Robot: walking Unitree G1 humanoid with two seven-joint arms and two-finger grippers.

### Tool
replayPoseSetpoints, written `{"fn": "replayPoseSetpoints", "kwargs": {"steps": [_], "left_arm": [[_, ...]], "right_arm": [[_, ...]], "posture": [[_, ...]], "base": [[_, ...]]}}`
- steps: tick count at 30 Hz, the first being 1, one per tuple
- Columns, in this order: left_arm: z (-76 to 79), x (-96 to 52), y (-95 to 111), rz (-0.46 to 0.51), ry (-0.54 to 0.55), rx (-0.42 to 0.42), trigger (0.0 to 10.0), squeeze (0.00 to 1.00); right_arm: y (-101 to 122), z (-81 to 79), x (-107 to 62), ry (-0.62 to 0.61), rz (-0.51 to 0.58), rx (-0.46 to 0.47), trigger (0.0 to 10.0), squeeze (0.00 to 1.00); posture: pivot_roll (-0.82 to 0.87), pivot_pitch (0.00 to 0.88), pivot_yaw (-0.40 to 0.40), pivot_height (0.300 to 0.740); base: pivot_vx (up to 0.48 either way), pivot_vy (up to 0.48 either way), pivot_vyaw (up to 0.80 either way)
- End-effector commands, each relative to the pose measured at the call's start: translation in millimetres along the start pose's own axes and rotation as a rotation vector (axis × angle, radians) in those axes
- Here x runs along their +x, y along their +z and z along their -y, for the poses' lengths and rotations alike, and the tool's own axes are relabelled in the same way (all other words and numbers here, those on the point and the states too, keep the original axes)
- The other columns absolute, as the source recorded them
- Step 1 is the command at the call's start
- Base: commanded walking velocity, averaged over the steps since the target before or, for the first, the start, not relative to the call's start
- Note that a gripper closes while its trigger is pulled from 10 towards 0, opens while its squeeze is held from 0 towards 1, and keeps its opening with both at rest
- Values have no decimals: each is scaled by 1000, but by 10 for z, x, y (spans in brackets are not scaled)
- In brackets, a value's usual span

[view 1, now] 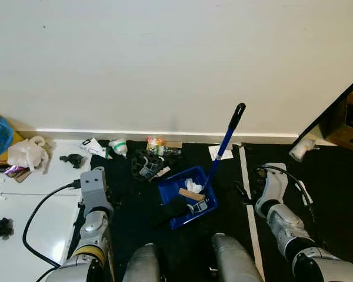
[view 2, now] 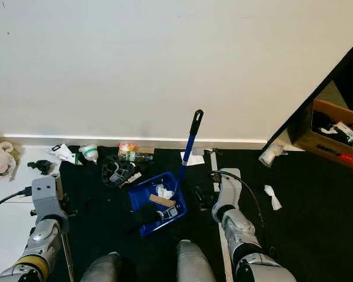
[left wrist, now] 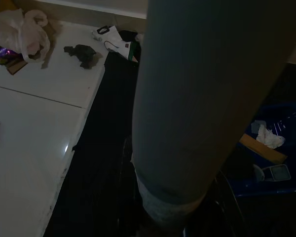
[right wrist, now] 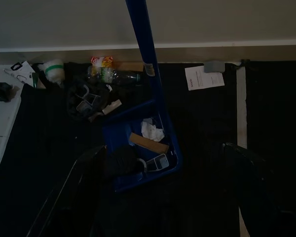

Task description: Sweep floor

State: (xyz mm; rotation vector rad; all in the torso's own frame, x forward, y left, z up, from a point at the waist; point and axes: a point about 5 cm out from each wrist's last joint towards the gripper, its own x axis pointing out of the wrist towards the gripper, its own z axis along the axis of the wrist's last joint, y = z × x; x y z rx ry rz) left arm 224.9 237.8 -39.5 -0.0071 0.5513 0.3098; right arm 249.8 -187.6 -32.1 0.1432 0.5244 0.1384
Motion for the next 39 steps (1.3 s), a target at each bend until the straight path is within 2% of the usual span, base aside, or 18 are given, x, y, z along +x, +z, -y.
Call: {"fn": "replayPoseSetpoints", "kwargs": {"steps": [1, 39], "left_arm": [[53, -39, -117, -47, -12, -42, 10000, 0], [37, -42, -119, -44, -9, -45, 10000, 0]], "right_arm": [[-29, 39, -18, -16, -17, 13, 10000, 0], [-33, 29, -18, -17, -12, 22, 10000, 0]], "posture": [[15, 93, -44, 740], [15, 110, -40, 740]], "base": [[0, 0, 0], [0, 0, 0]]}}
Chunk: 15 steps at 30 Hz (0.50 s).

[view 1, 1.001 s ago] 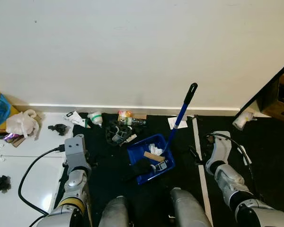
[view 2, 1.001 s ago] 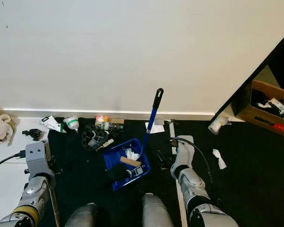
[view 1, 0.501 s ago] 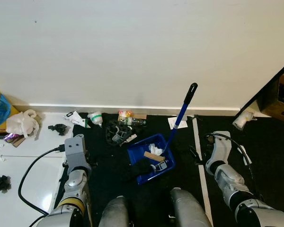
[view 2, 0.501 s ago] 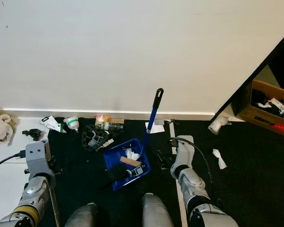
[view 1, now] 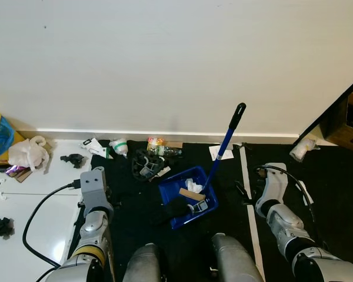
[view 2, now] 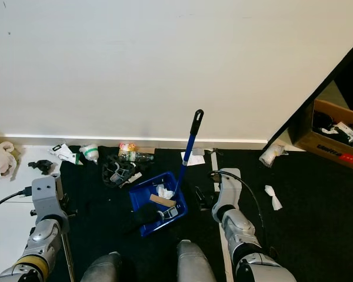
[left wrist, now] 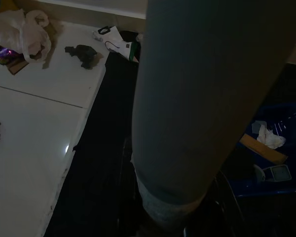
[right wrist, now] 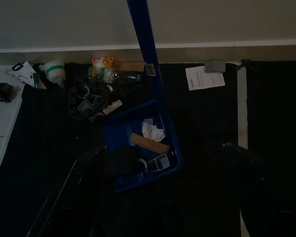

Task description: Sweep floor

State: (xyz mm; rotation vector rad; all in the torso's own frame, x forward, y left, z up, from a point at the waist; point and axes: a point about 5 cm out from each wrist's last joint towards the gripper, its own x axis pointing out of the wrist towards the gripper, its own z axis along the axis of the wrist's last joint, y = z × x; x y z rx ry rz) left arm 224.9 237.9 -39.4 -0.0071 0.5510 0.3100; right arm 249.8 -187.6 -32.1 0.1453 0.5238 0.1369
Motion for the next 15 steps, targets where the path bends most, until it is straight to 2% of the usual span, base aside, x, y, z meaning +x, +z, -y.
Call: {"fn": "replayPoseSetpoints", "kwargs": {"steps": [1, 15], "left_arm": [[38, -42, -119, -45, -9, -45, 10000, 0], [41, -39, -115, -45, -10, -44, 10000, 0]], "right_arm": [[-33, 29, -18, -17, -13, 19, 10000, 0], [-28, 33, -16, -19, -13, 19, 10000, 0]], "posture": [[15, 110, -40, 740], [14, 109, -39, 740]], "base": [[0, 0, 0], [0, 0, 0]]}}
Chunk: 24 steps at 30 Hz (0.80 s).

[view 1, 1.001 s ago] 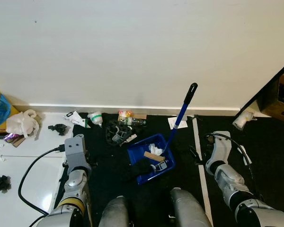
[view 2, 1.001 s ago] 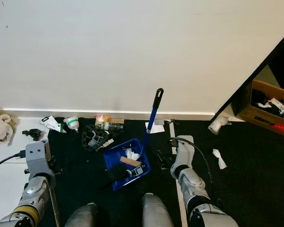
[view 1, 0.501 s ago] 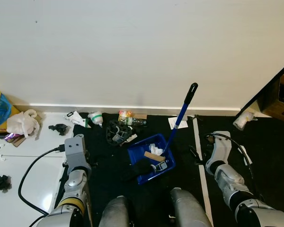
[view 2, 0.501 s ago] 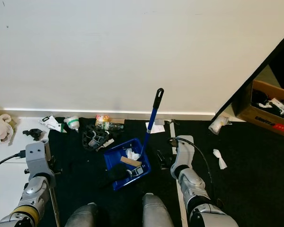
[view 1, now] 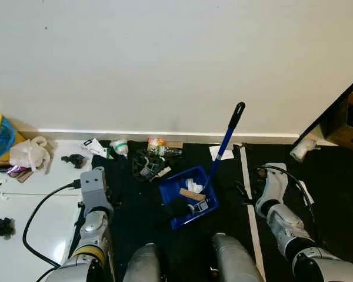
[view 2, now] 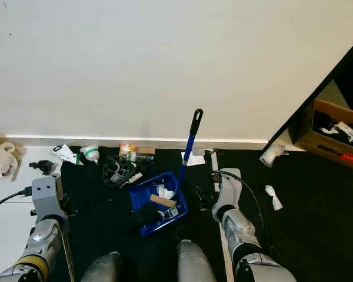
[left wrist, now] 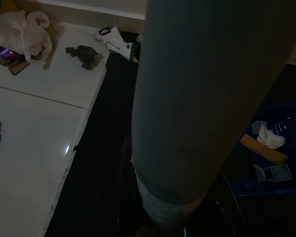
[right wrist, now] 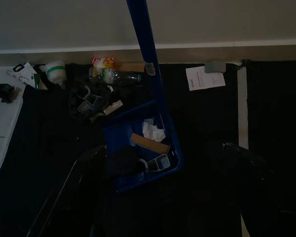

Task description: Sweep floor

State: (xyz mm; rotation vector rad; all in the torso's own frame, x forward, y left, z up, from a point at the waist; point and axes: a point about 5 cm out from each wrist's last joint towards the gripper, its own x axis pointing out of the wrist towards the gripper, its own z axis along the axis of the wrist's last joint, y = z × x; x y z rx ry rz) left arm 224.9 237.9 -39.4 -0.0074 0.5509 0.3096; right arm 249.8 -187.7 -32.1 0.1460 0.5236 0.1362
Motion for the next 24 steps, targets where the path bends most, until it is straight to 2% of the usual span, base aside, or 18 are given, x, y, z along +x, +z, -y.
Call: {"fn": "replayPoseSetpoints", "kwargs": {"steps": [1, 7, 12, 15, 19, 24], "left_arm": [[41, -39, -115, -45, -10, -43, 10000, 0], [43, -38, -112, -44, -9, -38, 10000, 0], [44, -33, -114, -57, -9, 54, 10000, 0], [19, -38, -69, -2, 9, 46, 10000, 0], [-25, -16, -8, 19, 50, 21, 10000, 0], [1, 20, 105, 65, 36, 11, 10000, 0]], "right_arm": [[-28, 32, -16, -19, -13, 18, 10000, 0], [-26, 33, -15, -20, -13, 16, 10000, 0], [-11, 32, -12, -30, -14, -69, 10000, 0], [14, 31, -14, -30, 8, -99, 10000, 0], [92, -9, 17, -14, 49, -110, 10000, 0], [207, -94, 79, 10, 89, -148, 10000, 0]], "posture": [[14, 109, -39, 740], [14, 108, -40, 740], [17, 106, -50, 740], [18, 105, -55, 740], [22, 105, -58, 740], [19, 101, -49, 740]], "base": [[0, 0, 0], [0, 0, 0], [0, 0, 0], [0, 0, 0], [0, 0, 0], [0, 0, 0]]}}
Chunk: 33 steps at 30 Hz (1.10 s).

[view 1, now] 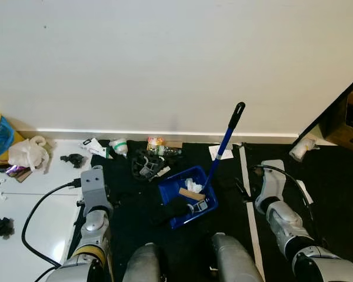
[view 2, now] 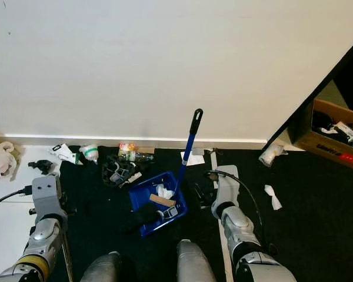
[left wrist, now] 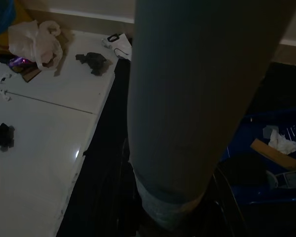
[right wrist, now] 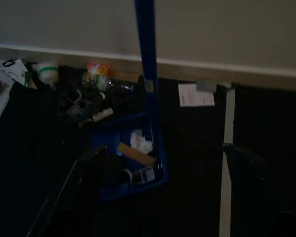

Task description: Sweep floor

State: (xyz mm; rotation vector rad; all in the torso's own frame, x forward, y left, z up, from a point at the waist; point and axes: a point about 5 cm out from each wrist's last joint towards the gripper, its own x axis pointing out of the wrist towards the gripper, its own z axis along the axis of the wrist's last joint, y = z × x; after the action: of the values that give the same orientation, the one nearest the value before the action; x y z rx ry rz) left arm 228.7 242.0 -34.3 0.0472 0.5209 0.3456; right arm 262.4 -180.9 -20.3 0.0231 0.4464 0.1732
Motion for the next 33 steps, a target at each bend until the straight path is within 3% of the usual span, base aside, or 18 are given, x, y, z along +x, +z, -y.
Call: {"fn": "replayPoseSetpoints", "kwargs": {"steps": [1, 29, 33], "left_arm": [[31, 4, 39, 28, -11, -27, 10000, 0], [52, -23, -11, 23, -28, 39, 10000, 0], [59, -24, -70, -31, -39, 133, 10000, 0]], "right_arm": [[50, -13, 20, 1, 22, -15, 10000, 0], [55, -25, 17, -1, 43, -1, 10000, 0], [43, -33, 17, -2, 37, 0, 10000, 0]], "posture": [[19, 101, -49, 740], [23, 106, -56, 740], [22, 105, -55, 740]], "base": [[0, 0, 0], [0, 0, 0], [0, 0, 0]]}}
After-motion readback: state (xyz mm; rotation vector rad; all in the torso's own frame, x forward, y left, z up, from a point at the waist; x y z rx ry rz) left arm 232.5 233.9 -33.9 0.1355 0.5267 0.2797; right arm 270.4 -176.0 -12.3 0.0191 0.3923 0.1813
